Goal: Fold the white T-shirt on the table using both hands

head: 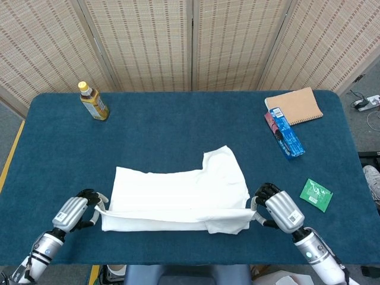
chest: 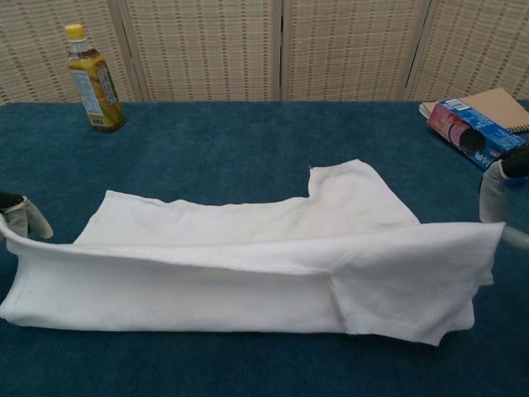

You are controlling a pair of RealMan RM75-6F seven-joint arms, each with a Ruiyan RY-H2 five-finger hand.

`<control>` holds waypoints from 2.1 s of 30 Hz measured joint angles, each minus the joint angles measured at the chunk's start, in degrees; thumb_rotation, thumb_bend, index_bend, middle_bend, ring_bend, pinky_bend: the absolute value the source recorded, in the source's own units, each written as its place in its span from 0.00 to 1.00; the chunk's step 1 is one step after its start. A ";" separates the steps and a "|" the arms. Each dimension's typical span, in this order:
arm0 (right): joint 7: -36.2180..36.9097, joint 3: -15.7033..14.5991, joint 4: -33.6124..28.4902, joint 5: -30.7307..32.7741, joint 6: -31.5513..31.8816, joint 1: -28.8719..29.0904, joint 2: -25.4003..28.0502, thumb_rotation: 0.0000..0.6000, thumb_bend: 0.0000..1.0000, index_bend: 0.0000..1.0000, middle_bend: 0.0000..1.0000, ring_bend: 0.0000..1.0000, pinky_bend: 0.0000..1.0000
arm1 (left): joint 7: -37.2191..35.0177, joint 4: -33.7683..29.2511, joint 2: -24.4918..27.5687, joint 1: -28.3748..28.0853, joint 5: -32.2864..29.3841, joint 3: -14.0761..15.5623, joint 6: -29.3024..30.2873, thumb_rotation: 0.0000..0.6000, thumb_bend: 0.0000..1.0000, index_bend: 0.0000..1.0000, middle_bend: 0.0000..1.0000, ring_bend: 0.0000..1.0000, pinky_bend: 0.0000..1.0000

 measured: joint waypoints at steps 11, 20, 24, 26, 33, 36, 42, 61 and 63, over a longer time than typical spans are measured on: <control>-4.76 3.73 1.23 4.58 -4.34 2.09 -2.83 1.00 0.54 0.86 0.53 0.33 0.22 | 3.82 4.27 -3.66 -6.00 -6.17 -4.41 -8.58 1.00 0.62 0.77 0.34 0.30 0.13; -7.55 6.28 2.40 7.99 -6.86 3.59 -4.56 1.00 0.54 0.86 0.52 0.33 0.21 | 6.65 8.70 -6.77 -10.57 -11.27 -7.71 -13.91 1.00 0.62 0.77 0.34 0.30 0.12; -8.43 7.58 2.95 9.15 -7.35 4.34 -5.34 1.00 0.54 0.86 0.52 0.33 0.21 | 7.45 10.23 -7.91 -11.84 -13.07 -8.85 -15.10 1.00 0.62 0.77 0.34 0.30 0.12; -8.77 8.28 3.28 9.84 -7.68 4.74 -5.79 1.00 0.54 0.86 0.52 0.33 0.21 | 7.81 11.40 -8.72 -12.51 -14.19 -9.40 -15.86 1.00 0.62 0.77 0.34 0.30 0.13; -10.29 9.36 5.12 11.53 -8.97 5.93 -7.52 1.00 0.54 0.86 0.52 0.33 0.21 | 9.74 15.58 -11.61 -14.63 -17.49 -10.70 -18.16 1.00 0.62 0.77 0.34 0.30 0.12; -10.44 9.67 6.18 11.94 -9.19 6.29 -8.21 1.00 0.54 0.86 0.52 0.33 0.21 | 10.60 17.03 -12.59 -15.26 -18.51 -11.11 -18.56 1.00 0.62 0.77 0.34 0.30 0.12; -10.37 10.77 8.42 13.04 -8.98 6.92 -9.80 1.00 0.54 0.86 0.52 0.33 0.21 | 11.11 19.02 -14.01 -15.89 -20.12 -11.80 -18.82 1.00 0.62 0.76 0.34 0.30 0.13; -12.76 12.41 15.76 15.92 -11.13 9.70 -13.99 1.00 0.54 0.86 0.51 0.33 0.21 | 12.04 22.40 -16.00 -16.60 -23.16 -12.79 -19.19 1.00 0.62 0.75 0.34 0.30 0.13; -12.56 12.64 16.67 16.23 -11.39 10.02 -14.51 1.00 0.54 0.86 0.51 0.33 0.21 | 12.00 22.50 -16.05 -16.59 -23.25 -12.82 -19.18 1.00 0.62 0.75 0.34 0.30 0.12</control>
